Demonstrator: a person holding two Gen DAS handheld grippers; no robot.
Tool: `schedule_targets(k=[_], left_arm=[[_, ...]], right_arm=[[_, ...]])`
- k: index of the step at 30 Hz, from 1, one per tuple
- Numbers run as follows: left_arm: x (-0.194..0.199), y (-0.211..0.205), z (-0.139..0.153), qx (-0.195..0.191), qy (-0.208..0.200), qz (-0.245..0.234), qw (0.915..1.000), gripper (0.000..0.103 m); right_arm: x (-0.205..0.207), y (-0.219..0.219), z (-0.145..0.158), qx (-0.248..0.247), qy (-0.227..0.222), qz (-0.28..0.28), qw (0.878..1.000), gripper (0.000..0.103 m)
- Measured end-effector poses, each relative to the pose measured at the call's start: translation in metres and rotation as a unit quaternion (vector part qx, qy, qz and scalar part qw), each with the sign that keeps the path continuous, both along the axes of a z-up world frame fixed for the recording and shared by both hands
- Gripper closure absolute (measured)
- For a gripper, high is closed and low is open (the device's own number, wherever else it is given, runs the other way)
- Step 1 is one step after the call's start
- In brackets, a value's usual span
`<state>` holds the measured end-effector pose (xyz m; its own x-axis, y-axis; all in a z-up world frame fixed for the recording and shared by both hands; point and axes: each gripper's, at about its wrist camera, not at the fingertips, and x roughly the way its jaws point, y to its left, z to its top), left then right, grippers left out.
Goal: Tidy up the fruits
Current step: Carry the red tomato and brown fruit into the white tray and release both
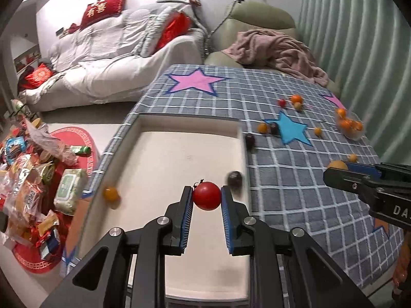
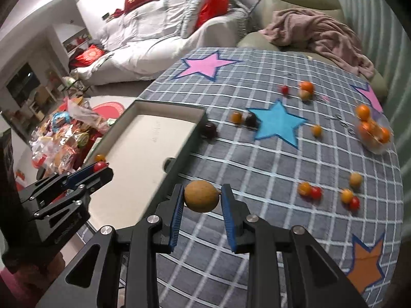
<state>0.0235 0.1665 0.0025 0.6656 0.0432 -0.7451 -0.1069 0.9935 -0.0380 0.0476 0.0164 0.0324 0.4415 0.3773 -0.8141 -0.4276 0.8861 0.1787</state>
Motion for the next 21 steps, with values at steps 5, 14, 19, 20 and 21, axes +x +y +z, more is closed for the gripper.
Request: schedule_targets(k=[5, 14, 19, 20, 21], left_arm=[[0.011, 0.022, -0.010, 0.003, 0.011, 0.025, 0.9996, 0.080], [0.028, 0.040, -0.043, 0.024, 0.049, 0.052, 0.9971, 0.080], [0.035, 0.044, -0.058, 0.032, 0.063, 0.059, 0.9957, 0.080], [0.036, 0.045, -0.060, 0.032, 0.066, 0.060, 0.9955, 0.080], [0.036, 0.045, -0.062, 0.033, 0.068, 0.060, 0.9953, 0.080]], right_arm=[[0.013, 0.037, -0.002, -0.001, 0.006, 0.027, 1.000, 0.071], [0.040, 0.083, -0.028, 0.000, 0.036, 0.046, 0.998, 0.071], [0.051, 0.101, -0.046, -0.004, 0.054, 0.049, 0.997, 0.071], [0.053, 0.104, -0.050, -0.005, 0.058, 0.050, 0.997, 0.071], [0.054, 0.106, -0.054, -0.006, 0.062, 0.052, 0.997, 0.071]])
